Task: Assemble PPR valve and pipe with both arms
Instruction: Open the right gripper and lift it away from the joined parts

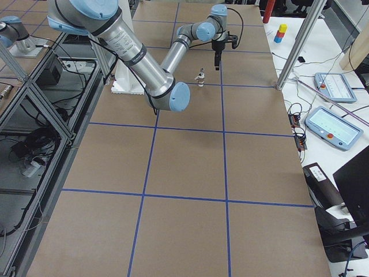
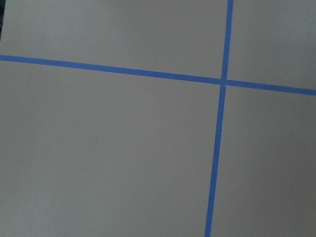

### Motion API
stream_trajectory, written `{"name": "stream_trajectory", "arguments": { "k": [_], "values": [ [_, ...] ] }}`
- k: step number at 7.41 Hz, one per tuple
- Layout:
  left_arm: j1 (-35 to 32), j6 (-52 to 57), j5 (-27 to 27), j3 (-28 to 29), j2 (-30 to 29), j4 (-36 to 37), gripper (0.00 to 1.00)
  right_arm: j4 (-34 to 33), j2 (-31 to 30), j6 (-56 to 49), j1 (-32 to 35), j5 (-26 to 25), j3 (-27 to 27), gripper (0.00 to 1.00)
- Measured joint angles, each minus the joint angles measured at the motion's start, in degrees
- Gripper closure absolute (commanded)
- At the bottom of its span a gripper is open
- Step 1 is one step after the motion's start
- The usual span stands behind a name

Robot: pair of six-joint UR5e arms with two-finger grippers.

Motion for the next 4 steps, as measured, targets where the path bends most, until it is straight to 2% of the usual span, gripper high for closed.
{"name": "stream_trajectory", "arguments": {
  "k": [2, 4],
  "values": [
    [1.3, -0.7, 0.6, -1.1, -0.6, -1.7, 0.00, 0.1, -4.9, -10.2, 7.7, 6.1, 2.3, 0.00],
    [5.8, 0.2, 2.7, -1.5, -0.5, -5.0, 0.00, 0.2, -13.2, -22.8, 14.7, 10.4, 5.9, 0.00]
  ]
}}
